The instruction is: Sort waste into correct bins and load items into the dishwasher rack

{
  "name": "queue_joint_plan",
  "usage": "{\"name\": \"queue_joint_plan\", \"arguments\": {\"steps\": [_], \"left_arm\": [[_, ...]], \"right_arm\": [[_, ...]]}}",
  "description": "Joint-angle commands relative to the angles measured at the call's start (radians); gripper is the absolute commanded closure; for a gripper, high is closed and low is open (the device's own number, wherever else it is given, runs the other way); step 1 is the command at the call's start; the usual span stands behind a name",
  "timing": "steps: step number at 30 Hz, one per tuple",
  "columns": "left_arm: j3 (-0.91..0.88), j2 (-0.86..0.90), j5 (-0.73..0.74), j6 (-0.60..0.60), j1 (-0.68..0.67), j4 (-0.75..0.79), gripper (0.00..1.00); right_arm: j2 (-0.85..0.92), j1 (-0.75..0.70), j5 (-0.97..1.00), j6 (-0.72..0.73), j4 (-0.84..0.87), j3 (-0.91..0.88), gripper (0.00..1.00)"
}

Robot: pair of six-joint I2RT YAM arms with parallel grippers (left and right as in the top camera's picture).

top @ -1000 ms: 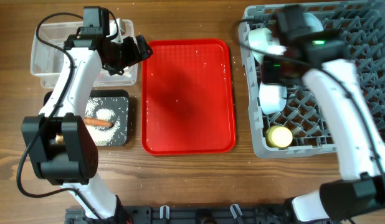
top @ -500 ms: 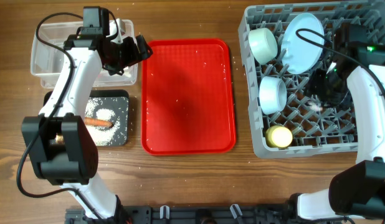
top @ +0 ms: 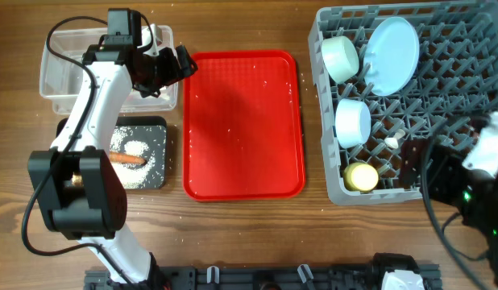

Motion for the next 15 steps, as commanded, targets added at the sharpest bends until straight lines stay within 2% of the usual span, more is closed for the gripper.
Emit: {"name": "queue_joint_plan", "arguments": {"steps": [1,3,5,7,8,11,15], "left_arm": [[0.000,-0.015,-0.010,-0.004,0.002,0.000,0.00],[0.000,-0.015,-0.010,-0.004,0.002,0.000,0.00],[0.000,-0.016,-0.010,-0.004,0.002,0.000,0.00],[0.000,-0.015,-0.010,-0.004,0.002,0.000,0.00],[0.000,-0.015,-0.010,-0.004,0.002,0.000,0.00],[0.000,-0.016,-0.010,-0.004,0.002,0.000,0.00],[0.000,-0.015,-0.010,-0.004,0.002,0.000,0.00]], "right_arm": [[-0.041,0.001,0.119,0.002,0.107,-0.011,0.00],[-0.081,0.001,0.134,-0.072,0.271,-0.082,0.00],[-0.200,0.003,0.098,-0.129,0.618,-0.325,0.00],[-0.384,0.003,0.043,-0.145,1.049,-0.724,0.00],[-0.441,0.003,0.029,-0.145,1.167,-0.851,0.00],[-0.631,0.003,-0.032,-0.145,1.411,-1.203,0.00],[-0.832,0.021,-0.047,-0.144,1.466,-1.471,0.00]]}}
